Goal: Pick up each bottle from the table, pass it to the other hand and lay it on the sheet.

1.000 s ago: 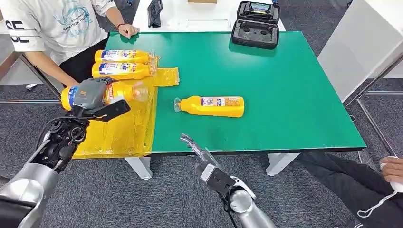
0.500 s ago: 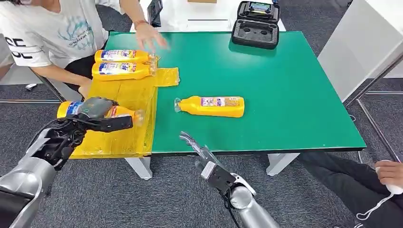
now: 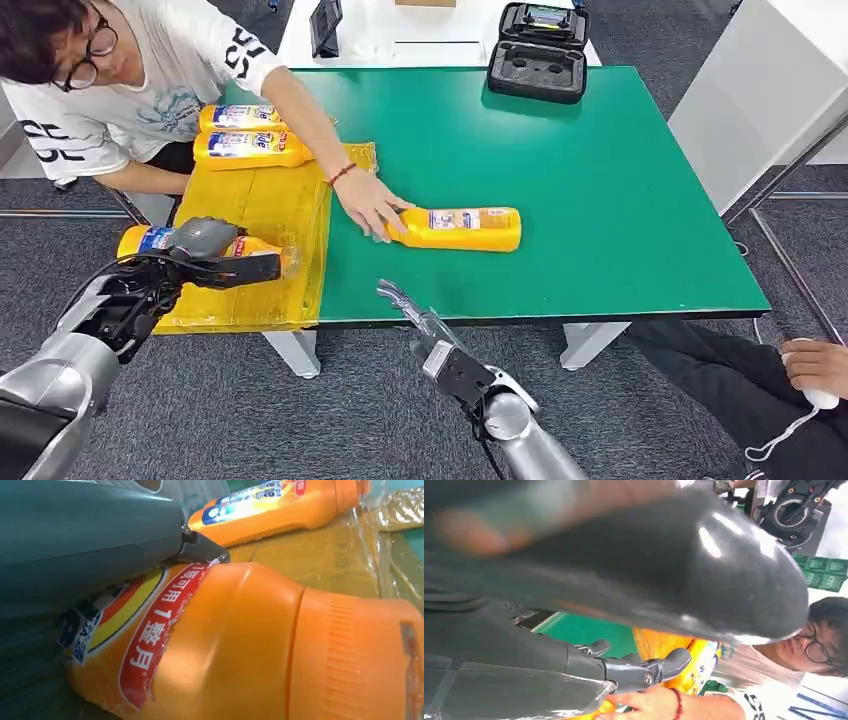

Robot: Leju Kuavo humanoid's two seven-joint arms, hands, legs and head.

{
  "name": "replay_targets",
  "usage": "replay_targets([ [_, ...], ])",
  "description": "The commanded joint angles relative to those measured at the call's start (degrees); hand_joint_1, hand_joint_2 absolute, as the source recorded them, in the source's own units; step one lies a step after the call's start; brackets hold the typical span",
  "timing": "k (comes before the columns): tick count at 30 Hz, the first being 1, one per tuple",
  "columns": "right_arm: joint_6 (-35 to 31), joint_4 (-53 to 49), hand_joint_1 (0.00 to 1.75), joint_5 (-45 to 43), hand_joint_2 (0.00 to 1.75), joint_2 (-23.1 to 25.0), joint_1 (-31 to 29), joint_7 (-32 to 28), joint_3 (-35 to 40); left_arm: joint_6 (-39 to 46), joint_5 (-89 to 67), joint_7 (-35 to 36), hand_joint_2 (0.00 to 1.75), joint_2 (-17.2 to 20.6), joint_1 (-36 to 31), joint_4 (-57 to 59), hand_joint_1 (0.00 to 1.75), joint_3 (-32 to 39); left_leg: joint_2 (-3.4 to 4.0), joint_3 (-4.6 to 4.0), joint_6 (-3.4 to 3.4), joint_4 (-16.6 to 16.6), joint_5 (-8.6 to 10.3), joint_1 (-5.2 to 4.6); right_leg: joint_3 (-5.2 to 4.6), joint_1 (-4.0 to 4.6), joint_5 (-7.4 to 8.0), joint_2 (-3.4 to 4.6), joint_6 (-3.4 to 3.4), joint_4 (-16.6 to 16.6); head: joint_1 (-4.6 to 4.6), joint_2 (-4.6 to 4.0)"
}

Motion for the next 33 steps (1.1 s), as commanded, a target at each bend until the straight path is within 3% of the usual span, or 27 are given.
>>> replay_targets([
  [1, -0.56, 5.95, 0.00, 0.86, 0.00, 0.10, -3.64, 0.30, -0.04, -1.11, 0.21, -0.07, 1.75, -0.77, -1.86, 4.04, 1.75, -1.07, 0.05, 0.21, -0.06, -0.02, -0.08, 0.04, 0.20, 0.04, -0.06, 0.04, -0.04, -0.03, 0.00, 0.00],
  [3, -0.84, 6.62, 0.00, 1.19, 0.00, 0.38, -4.09, 0.24, 0.14, -1.07, 0.47, 0.73, 1.75, -1.64, -0.61, 4.45, 1.62, -0.11, 0.08, 0.42, -0.10, 0.01, -0.19, 0.08, 0.42, 0.09, -0.15, 0.06, -0.08, -0.03, 0.00, 0.00],
  [8, -1.08, 7.11, 0.00, 1.46, 0.00, 0.71, -4.73, 0.37, 0.25, -0.63, 1.14, -0.08, 1.75, -1.98, 0.41, 4.53, 1.75, 0.99, 0.03, 0.27, -0.07, -0.05, -0.10, 0.04, 0.27, 0.04, -0.09, 0.02, -0.05, -0.05, 0.00, 0.00],
  [11, -1.50, 7.07, 0.00, 1.87, 0.00, 0.81, -4.88, 0.66, 0.24, -1.20, 2.41, -1.92, 1.75, -2.71, 1.14, 4.40, 1.68, 2.22, 0.07, 0.39, -0.09, -0.01, -0.17, 0.07, 0.40, 0.07, -0.14, 0.05, -0.07, -0.04, 0.00, 0.00],
  [15, -1.95, 7.66, 0.00, 2.00, 0.00, 0.85, -5.17, 0.76, 0.00, -0.36, 2.57, -1.82, 1.75, -4.26, 1.36, 4.38, 1.71, 2.79, -0.03, 0.11, -0.03, -0.05, -0.03, 0.01, 0.13, 0.01, -0.03, -0.03, -0.02, -0.05, 0.00, 0.00],
  [33, -2.99, 6.96, 0.00, 2.29, 0.00, 0.45, -3.77, 1.08, -1.13, -0.32, 3.52, -3.11, 1.75, -6.08, 1.11, 4.54, 1.69, 4.09, -0.09, 0.29, -0.06, 0.00, -0.13, 0.05, 0.35, 0.06, -0.15, -0.10, -0.06, -0.03, -0.02, 0.00],
])
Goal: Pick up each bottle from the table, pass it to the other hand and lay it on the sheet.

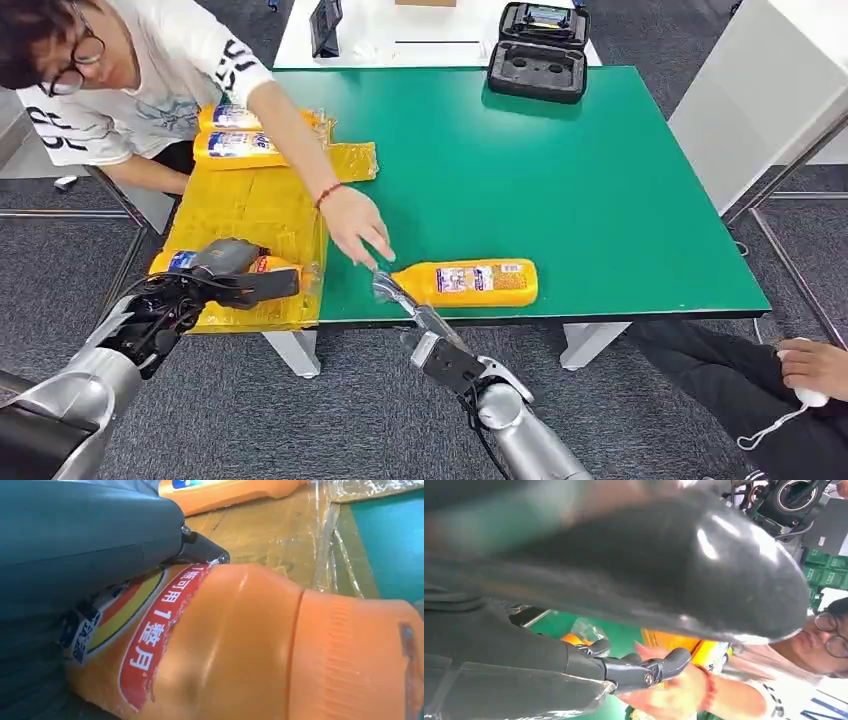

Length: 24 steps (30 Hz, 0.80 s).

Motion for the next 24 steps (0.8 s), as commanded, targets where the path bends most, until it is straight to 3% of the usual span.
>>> replay_targets([
  [1, -0.80, 2.53, 0.00, -0.03, 0.00, -0.57, -0.49, 0.56, -1.34, 0.34, -0.29, -0.43, 1.75, -2.68, -2.09, 3.52, 1.59, 1.51, -0.11, 0.29, -0.06, -0.04, -0.10, 0.05, 0.34, 0.05, -0.13, -0.13, -0.05, -0.06, 0.02, 0.00],
  [3, -0.48, 2.54, 0.00, -0.21, 0.00, -0.63, -0.21, 0.50, -1.52, 1.07, -0.90, 0.14, 1.75, -2.89, -1.86, 3.67, 1.43, 1.15, -0.06, 0.19, -0.04, -0.03, -0.07, 0.04, 0.23, 0.04, -0.08, -0.07, -0.03, -0.05, 0.02, 0.00],
  [4, -0.36, 2.79, 0.00, -0.15, 0.00, -0.66, -0.29, 0.48, -1.45, 0.98, -0.78, 0.19, 1.75, -2.93, -1.70, 3.85, 0.58, 1.37, -0.05, 0.33, -0.06, -0.03, -0.13, 0.05, 0.37, 0.06, -0.13, -0.06, -0.05, -0.06, 0.02, 0.00],
  [5, -0.25, 2.99, 0.00, -0.12, 0.00, -0.65, -0.39, 0.46, -1.38, 1.10, -0.75, 0.19, 1.75, -2.87, -1.44, 3.87, 0.30, 1.42, -0.05, 0.28, -0.06, -0.04, -0.10, 0.02, 0.31, 0.03, -0.11, -0.06, -0.04, -0.05, 0.02, 0.00],
  [6, -0.09, 3.67, 0.00, -0.06, 0.00, -0.57, -0.79, 0.37, -1.27, 0.89, -0.91, 0.28, 1.75, -2.74, -1.25, 4.03, 0.35, 1.43, -0.02, 0.16, -0.04, -0.04, -0.05, 0.01, 0.17, 0.02, -0.06, -0.04, -0.03, -0.04, 0.02, 0.00],
  [8, -0.09, 4.33, 0.00, -0.06, 0.00, -0.30, -1.22, 0.31, -1.26, 1.56, -1.04, 0.36, 1.75, -2.44, -0.56, 3.96, 0.00, 1.55, -0.01, 0.23, -0.05, -0.06, -0.07, 0.01, 0.24, 0.02, -0.07, -0.02, -0.04, -0.06, 0.02, 0.00],
  [24, -0.46, 5.22, 0.00, 0.06, 0.00, -0.02, -1.72, 0.09, -1.42, 2.95, -3.12, 1.70, 1.75, -2.37, 0.40, 4.38, 0.00, 1.07, 0.05, 0.19, -0.05, -0.04, -0.07, 0.01, 0.20, 0.02, -0.05, 0.05, -0.04, -0.04, 0.00, 0.00],
])
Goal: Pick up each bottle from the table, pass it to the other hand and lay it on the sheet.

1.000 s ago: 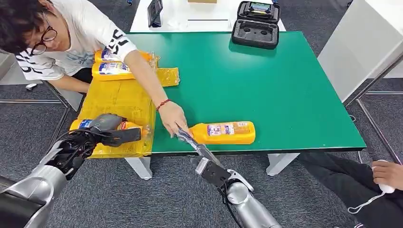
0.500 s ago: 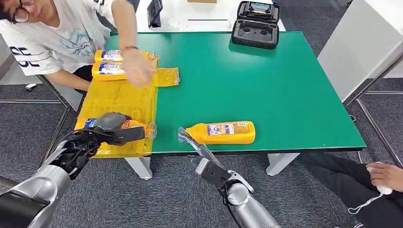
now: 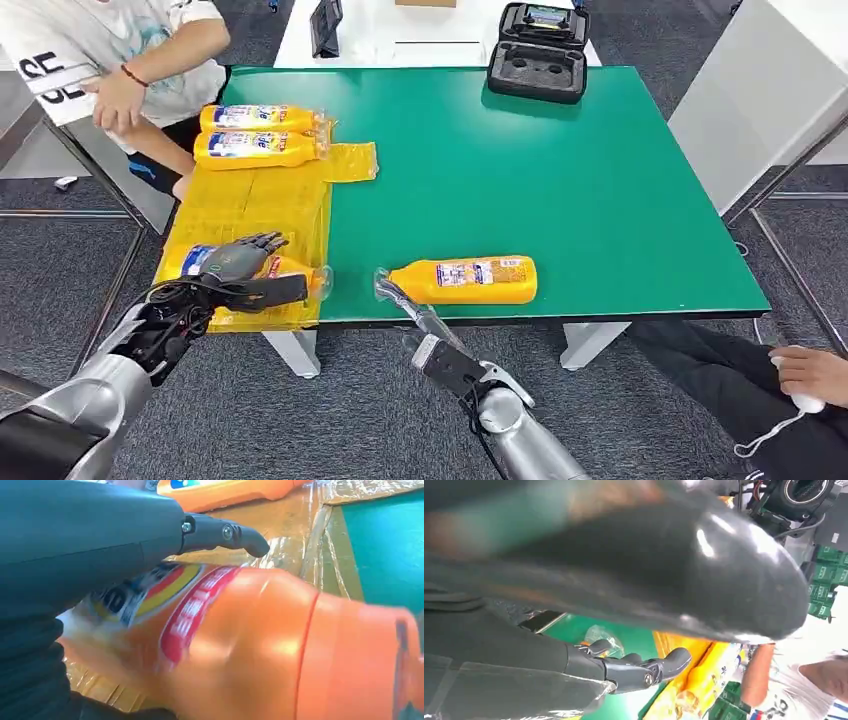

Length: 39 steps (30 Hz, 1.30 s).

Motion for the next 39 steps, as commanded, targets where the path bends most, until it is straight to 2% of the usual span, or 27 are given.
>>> replay_targets([
  [1, -0.06, 3.64, 0.00, -0.14, 0.00, 0.00, -2.23, -0.02, -0.92, -0.22, -0.39, 0.15, 1.75, -0.69, -0.98, 3.75, 0.00, -0.04, 0.09, 0.32, -0.08, -0.03, -0.13, 0.04, 0.30, 0.04, -0.10, 0.07, -0.06, -0.04, 0.00, 0.00],
  [14, -0.55, 1.70, 0.00, -0.25, 0.00, -0.57, -0.31, 0.41, -2.12, -2.54, -0.52, -2.03, 1.75, -1.26, -1.09, 3.64, 0.00, 1.18, 0.02, 0.32, -0.07, -0.06, -0.09, 0.03, 0.32, 0.03, -0.09, 0.00, -0.05, -0.07, 0.00, 0.00],
  [20, -0.97, 3.01, 0.00, -0.26, 0.00, -0.30, -1.24, 0.82, -2.77, -8.87, -2.54, -3.55, 1.75, 0.68, -3.69, 3.07, 0.00, -0.61, 0.04, 0.27, -0.07, 0.00, -0.10, 0.04, 0.25, 0.04, -0.09, 0.02, -0.06, -0.01, -0.02, 0.00],
  [24, -0.97, 1.61, 0.00, 0.15, 0.00, -0.05, 0.26, 1.42, -2.93, -10.45, -2.64, -6.17, 1.75, 2.45, -3.30, 2.13, 0.00, -1.57, 0.10, 0.25, -0.07, -0.03, -0.09, 0.03, 0.21, 0.04, -0.05, 0.09, -0.05, -0.03, 0.00, 0.00],
  [25, -1.06, 1.50, 0.00, 0.27, 0.00, 0.02, 0.50, 1.78, -3.10, -11.28, -2.23, -6.73, 0.00, 2.70, -3.21, 1.81, 0.00, -1.64, 0.12, 0.40, -0.10, -0.03, -0.16, 0.06, 0.36, 0.07, -0.12, 0.09, -0.08, -0.04, -0.02, 0.00],
  [39, -1.15, 2.90, 0.00, 0.37, 0.00, 0.58, 0.05, 2.73, -4.09, -10.58, 0.48, -8.96, 0.00, 3.57, -1.83, -1.18, 0.00, -1.61, 0.07, 0.25, -0.07, -0.03, -0.09, 0.05, 0.21, 0.04, -0.07, 0.05, -0.05, -0.03, -0.02, 0.00],
])
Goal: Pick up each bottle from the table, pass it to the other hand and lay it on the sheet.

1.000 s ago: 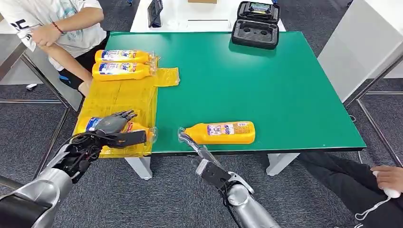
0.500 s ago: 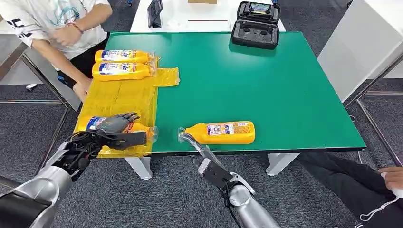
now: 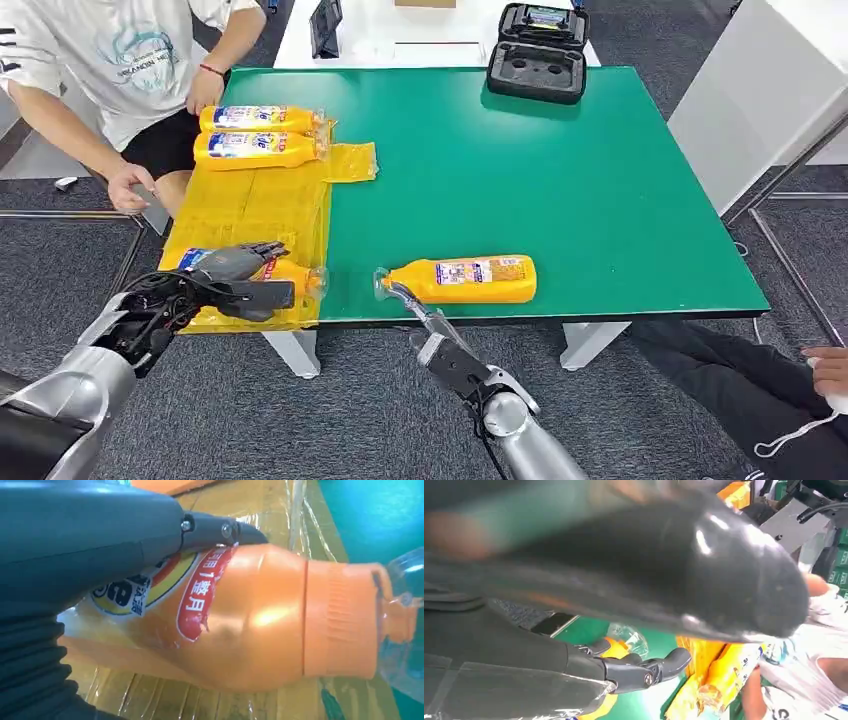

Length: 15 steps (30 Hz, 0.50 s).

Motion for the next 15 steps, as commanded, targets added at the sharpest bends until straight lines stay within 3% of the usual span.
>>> replay_targets([
  [1, -0.23, 2.80, 0.00, 0.04, 0.00, 0.48, -1.16, 0.82, -2.00, -0.25, 1.16, -0.87, 0.00, 0.72, -0.65, 0.15, 0.00, -1.46, 0.02, 0.32, -0.08, -0.03, -0.14, 0.05, 0.32, 0.05, -0.14, 0.01, -0.07, -0.04, 0.00, 0.00],
  [15, -0.22, 1.37, 0.00, 0.23, 0.00, 0.49, 0.17, 1.61, -2.77, 2.18, 3.43, -1.65, 0.00, -0.90, -0.75, -0.77, 0.00, -0.28, 0.00, 0.16, -0.06, -0.02, -0.07, 0.03, 0.17, 0.04, -0.07, -0.01, -0.04, -0.03, 0.00, 0.00],
])
